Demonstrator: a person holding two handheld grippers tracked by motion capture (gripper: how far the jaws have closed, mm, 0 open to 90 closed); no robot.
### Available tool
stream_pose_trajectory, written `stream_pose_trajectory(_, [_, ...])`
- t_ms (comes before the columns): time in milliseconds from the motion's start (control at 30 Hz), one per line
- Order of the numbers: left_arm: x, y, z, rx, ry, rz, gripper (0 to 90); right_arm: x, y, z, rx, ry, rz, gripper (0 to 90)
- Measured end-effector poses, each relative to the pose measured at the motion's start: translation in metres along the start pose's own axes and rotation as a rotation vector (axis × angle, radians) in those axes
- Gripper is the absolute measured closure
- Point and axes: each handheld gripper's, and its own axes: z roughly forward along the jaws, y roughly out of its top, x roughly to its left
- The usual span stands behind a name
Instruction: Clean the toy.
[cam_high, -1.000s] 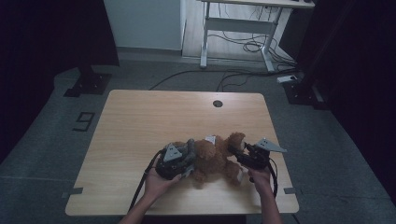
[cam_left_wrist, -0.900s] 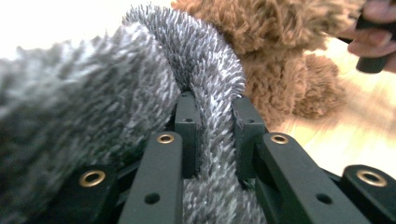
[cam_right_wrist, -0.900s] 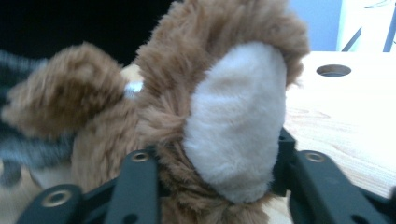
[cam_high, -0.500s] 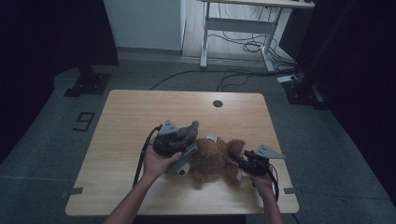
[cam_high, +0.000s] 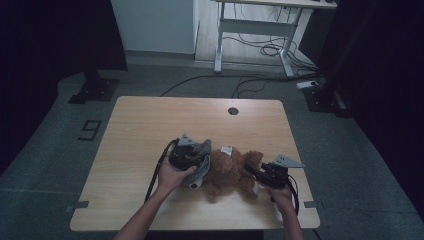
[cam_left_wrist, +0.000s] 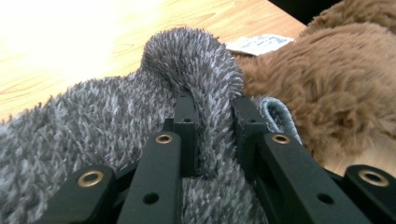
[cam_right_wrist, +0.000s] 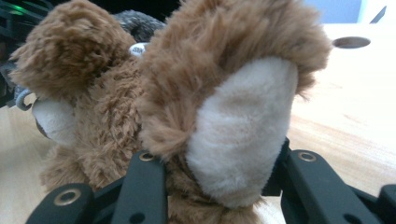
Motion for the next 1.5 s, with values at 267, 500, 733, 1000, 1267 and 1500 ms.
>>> stream_pose_trajectory(267, [0.007, -0.013, -0.026, -0.029, 0.023, 0.001, 75.0, -0.001, -0.002, -0.001, 0.037, 0.015, 0.015, 63.6])
stream_pose_trajectory(500, [0.024, -0.029, -0.051, -0.051, 0.065, -0.025, 75.3, -0.003, -0.002, 0.000, 0.051, 0.015, 0.023, 63.6])
stream_pose_trajectory(733, [0.041, -0.048, -0.062, -0.058, 0.078, -0.082, 75.5, -0.004, -0.005, 0.001, 0.068, 0.029, 0.044, 63.6])
stream_pose_trajectory(1000, [0.054, -0.049, -0.069, -0.056, 0.129, -0.110, 75.6, -0.005, -0.006, 0.002, 0.074, 0.028, 0.048, 63.7])
stream_pose_trajectory(1267, [0.023, -0.003, -0.073, -0.112, 0.056, -0.029, 75.6, -0.006, -0.006, 0.001, 0.061, 0.020, 0.036, 63.7])
stream_pose_trajectory(1500, [-0.014, 0.037, -0.029, -0.069, -0.029, 0.013, 75.5, -0.004, -0.005, 0.001, 0.057, 0.016, 0.031, 63.7])
